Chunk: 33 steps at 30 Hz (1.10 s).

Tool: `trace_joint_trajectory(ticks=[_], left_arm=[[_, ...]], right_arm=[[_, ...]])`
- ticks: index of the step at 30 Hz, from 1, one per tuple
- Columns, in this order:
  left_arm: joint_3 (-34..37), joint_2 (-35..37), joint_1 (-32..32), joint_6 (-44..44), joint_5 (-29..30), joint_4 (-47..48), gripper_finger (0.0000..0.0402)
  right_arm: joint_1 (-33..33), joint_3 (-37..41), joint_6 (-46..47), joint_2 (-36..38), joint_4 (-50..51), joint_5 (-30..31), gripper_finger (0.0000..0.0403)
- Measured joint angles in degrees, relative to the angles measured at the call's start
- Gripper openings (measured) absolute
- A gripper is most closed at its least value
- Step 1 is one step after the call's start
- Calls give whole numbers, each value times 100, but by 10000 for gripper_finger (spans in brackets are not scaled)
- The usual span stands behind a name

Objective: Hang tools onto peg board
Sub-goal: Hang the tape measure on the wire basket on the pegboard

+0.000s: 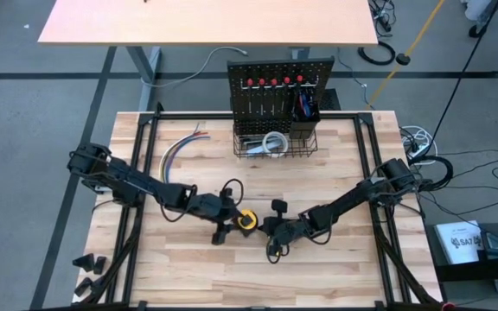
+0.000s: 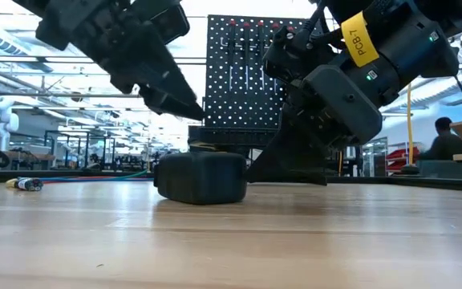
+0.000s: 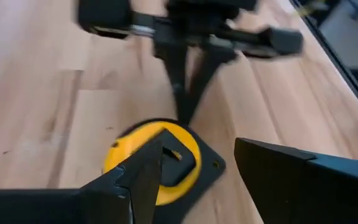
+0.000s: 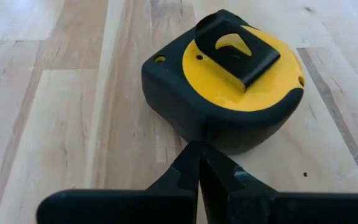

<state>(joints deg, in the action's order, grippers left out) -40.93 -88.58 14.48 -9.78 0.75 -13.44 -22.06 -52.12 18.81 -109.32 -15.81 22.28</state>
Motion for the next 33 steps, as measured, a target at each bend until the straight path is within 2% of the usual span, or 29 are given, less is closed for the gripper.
trace_joint_trajectory(ticks=[6, 11, 15, 19, 21, 26, 28, 31, 33], left_arm=[[-2, -9, 203, -753, 1110, -278, 208], [-2, -32, 437, -1039, 1627, -275, 208], [-9, -207, 637, -1187, 1678, 49, 208], [-26, -448, 665, -1364, 1545, 596, 208], [-37, -552, 646, -1339, 1542, 636, 208], [-35, -632, 584, -1036, 1504, 711, 199], [-31, -630, 562, -836, 1577, 724, 185], [-28, -634, 487, -546, 1768, 735, 158], [-24, -631, 392, -268, 1747, 760, 139]], right_arm=[[-2, 0, 163, 2, 4, -11, 0], [-2, 0, 338, 2, 74, -11, 0], [-2, 0, 362, 2, 410, 70, 0], [79, 0, 440, 2, 752, 573, 0], [164, 0, 268, 2, 720, 778, 0], [461, 0, -6, 2, 386, 760, 0], [592, 0, -2, 4, 239, 588, 0], [730, 1, 42, 4, 83, -222, 0], [760, 9, 171, 13, 77, -548, 0]])
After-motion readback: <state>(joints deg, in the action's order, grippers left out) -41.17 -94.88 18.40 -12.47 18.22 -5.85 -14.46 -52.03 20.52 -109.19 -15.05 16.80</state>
